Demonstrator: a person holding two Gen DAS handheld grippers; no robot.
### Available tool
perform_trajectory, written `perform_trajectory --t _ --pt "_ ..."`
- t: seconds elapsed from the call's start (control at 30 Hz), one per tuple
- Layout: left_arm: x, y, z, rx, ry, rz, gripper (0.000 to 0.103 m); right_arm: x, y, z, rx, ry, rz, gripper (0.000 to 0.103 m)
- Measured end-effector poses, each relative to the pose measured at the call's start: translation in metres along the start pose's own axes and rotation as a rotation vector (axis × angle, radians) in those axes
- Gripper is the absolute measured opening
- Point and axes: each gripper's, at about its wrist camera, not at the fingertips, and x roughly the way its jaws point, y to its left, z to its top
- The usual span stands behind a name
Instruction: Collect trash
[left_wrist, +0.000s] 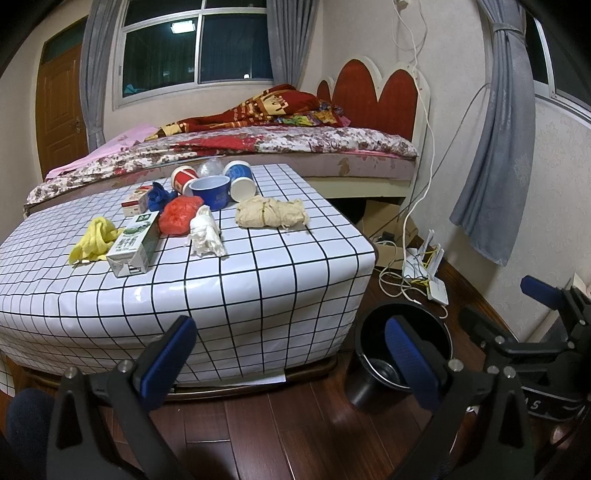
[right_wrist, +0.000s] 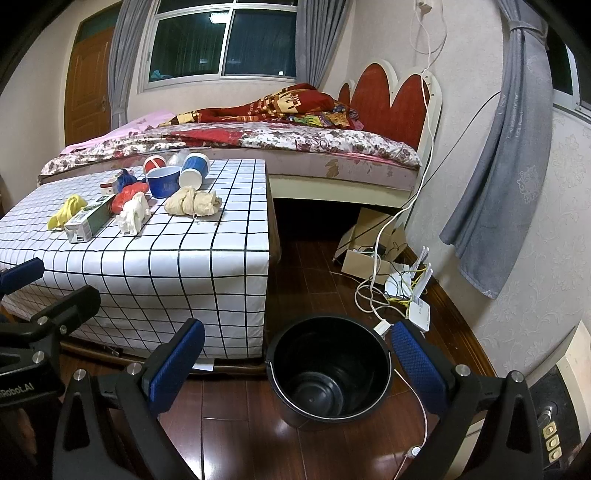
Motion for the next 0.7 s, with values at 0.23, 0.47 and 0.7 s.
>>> perform_trajectory --t 0.23,0.47,0.7 --pt "0.001 0.001 -0.002 -0.001 -0.003 0.011 0.102 0.000 -0.001 -0.001 -0.002 0.002 0.000 0.102" --pt "0.011 0.020 0.005 -0.020 0.011 0.021 0.102 0.010 0.004 0.005 -0.010 0.003 0.031 0.102" --pt "0.025 0.069 0.011 -0.099 0.024 0.044 0.102 0.034 0.029 0.025 -0.055 0.001 0.131 0.102"
